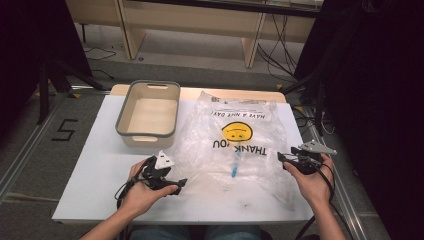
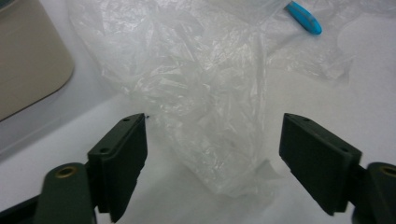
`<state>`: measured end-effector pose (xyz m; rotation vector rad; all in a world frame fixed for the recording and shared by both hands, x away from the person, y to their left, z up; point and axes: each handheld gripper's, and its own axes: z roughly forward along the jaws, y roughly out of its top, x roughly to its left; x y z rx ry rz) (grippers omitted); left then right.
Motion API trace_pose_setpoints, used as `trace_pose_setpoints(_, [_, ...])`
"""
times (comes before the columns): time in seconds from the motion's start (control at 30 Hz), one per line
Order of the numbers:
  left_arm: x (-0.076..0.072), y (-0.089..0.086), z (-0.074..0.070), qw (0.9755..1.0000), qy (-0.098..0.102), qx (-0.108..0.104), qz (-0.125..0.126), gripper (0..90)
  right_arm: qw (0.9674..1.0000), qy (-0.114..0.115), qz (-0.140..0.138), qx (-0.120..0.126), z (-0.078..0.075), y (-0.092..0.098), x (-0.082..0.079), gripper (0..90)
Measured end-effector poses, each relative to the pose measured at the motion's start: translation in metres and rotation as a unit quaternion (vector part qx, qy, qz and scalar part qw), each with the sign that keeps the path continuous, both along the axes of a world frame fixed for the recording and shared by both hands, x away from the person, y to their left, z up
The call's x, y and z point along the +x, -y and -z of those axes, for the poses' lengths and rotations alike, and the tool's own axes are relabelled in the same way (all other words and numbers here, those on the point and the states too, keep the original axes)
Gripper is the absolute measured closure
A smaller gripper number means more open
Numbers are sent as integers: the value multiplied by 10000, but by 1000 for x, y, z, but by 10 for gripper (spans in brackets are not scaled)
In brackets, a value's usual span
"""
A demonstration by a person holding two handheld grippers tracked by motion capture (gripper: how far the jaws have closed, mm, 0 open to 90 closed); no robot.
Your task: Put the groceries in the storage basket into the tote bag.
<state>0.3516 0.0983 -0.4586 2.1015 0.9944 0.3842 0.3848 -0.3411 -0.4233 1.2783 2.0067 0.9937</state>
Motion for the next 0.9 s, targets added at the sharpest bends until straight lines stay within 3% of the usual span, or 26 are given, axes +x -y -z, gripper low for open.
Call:
trace_pose_setpoints(0.13, [0, -3, 0, 10000, 70, -51, 2, 202, 9993, -28, -367, 84, 7, -3, -11, 394])
trace_pose_setpoints(0.27, [0, -5, 1, 9999, 80, -72, 14, 186, 9985, -143, -519, 67, 14, -5, -16, 382])
trace_pose_setpoints(0.9, [3, -8, 5, 9998, 173, -4, 49, 173, 9984, -117, -537, 159, 16, -4, -22, 362])
